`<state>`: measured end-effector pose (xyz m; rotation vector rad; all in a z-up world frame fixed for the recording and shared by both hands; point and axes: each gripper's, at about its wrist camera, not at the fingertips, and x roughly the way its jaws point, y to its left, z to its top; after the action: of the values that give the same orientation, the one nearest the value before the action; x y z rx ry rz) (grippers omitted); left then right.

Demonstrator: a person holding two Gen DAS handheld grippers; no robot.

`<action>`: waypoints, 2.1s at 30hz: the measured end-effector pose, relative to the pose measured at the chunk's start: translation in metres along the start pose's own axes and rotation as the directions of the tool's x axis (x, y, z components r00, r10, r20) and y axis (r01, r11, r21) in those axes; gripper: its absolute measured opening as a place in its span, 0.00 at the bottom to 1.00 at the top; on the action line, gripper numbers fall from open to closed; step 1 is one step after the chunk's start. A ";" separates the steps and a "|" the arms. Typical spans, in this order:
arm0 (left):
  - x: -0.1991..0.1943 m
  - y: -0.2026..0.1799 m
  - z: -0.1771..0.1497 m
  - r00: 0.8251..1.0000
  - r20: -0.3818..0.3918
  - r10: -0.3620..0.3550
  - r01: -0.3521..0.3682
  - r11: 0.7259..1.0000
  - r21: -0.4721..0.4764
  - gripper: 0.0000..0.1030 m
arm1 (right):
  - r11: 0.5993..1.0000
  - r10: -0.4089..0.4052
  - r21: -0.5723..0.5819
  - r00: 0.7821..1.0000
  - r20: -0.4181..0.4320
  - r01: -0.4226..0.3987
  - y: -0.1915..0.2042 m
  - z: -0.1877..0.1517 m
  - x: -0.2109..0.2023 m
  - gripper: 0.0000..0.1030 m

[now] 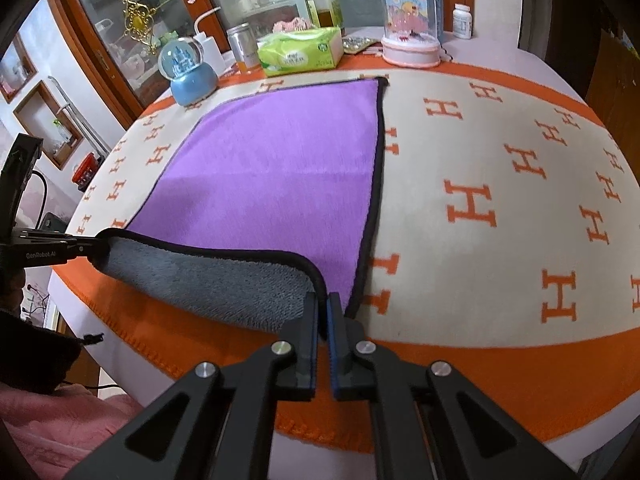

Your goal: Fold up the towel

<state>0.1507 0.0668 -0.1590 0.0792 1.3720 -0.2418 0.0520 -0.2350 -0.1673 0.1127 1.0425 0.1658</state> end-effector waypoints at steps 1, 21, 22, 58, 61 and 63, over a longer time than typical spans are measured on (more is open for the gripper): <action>-0.003 0.000 0.003 1.000 -0.001 0.003 -0.003 1.000 0.003 0.04 | 1.000 0.002 -0.003 1.000 0.008 -0.002 0.000 0.003 -0.002 0.03; -0.063 -0.001 0.087 0.985 0.171 0.033 -0.040 0.998 0.041 0.04 | 0.997 -0.012 -0.067 0.987 0.161 0.023 -0.005 0.088 -0.023 0.03; -0.065 -0.001 0.092 0.983 0.179 0.034 -0.043 0.998 0.042 0.04 | 0.997 -0.012 -0.069 0.985 0.170 0.024 -0.006 0.094 -0.023 0.03; 0.039 0.012 0.225 0.977 0.210 0.034 -0.039 0.999 0.019 0.05 | 0.985 -0.160 -0.017 0.954 0.253 0.170 -0.021 0.200 0.082 0.05; 0.048 0.011 0.227 0.978 0.206 0.042 -0.047 0.999 0.015 0.07 | 0.983 -0.175 -0.003 0.955 0.240 0.181 -0.023 0.201 0.091 0.07; 0.051 0.011 0.228 0.977 0.207 0.047 -0.050 0.999 0.011 0.09 | 0.981 -0.188 0.006 0.954 0.236 0.192 -0.025 0.202 0.094 0.12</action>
<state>0.3808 0.0266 -0.1648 0.0982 1.1603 -0.2136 0.2757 -0.2445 -0.1500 0.0155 0.8094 -0.0141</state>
